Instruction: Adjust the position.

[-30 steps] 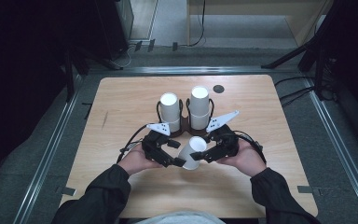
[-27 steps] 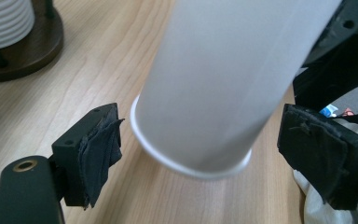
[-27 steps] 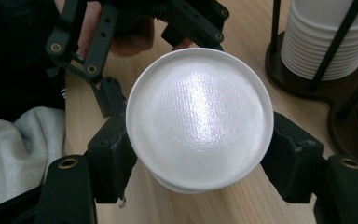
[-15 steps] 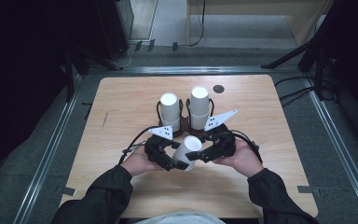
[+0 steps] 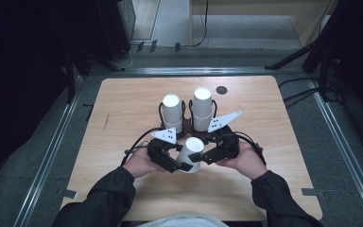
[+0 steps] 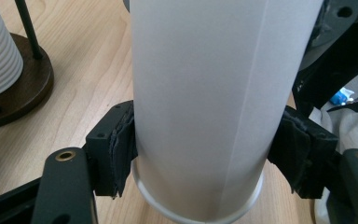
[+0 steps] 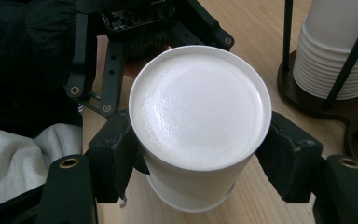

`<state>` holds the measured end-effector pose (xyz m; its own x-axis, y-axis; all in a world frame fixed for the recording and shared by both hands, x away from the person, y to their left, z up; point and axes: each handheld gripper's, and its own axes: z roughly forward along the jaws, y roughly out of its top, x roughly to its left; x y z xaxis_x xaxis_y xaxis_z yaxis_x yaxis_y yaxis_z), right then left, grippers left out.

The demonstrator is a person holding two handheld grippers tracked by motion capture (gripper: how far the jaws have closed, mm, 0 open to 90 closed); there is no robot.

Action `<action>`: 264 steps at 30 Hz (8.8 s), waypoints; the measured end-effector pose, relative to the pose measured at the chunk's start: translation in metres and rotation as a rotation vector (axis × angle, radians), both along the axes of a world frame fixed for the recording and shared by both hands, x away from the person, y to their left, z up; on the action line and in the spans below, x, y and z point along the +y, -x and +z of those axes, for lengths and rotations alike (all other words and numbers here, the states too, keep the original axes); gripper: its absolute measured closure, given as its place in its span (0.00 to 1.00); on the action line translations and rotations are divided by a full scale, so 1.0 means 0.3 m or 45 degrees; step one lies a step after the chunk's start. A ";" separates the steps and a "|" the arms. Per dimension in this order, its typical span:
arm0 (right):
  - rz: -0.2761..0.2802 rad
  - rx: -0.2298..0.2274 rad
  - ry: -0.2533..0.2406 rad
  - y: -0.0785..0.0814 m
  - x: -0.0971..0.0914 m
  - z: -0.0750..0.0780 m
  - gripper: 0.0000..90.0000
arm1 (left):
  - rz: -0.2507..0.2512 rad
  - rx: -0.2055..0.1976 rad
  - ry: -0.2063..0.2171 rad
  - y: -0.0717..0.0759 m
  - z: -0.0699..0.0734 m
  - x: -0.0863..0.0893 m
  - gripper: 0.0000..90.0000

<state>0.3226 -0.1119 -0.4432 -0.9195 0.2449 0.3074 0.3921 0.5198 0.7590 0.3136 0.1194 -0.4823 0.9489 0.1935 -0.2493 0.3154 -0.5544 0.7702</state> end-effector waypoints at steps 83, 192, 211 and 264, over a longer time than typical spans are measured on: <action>-0.001 -0.116 0.096 -0.009 -0.038 -0.066 0.37 | -0.050 -0.072 -0.318 -0.070 0.024 -0.028 0.01; 0.081 -0.140 0.217 0.016 0.022 -0.126 0.28 | -0.208 -0.057 -0.601 -0.066 0.023 -0.055 0.25; 0.153 -0.173 0.289 0.031 0.069 -0.143 0.36 | -0.239 -0.067 -0.611 -0.056 0.013 -0.068 0.25; 0.136 -0.158 0.114 0.001 0.007 -0.052 0.35 | 0.070 -0.018 -0.081 -0.022 0.033 0.076 0.01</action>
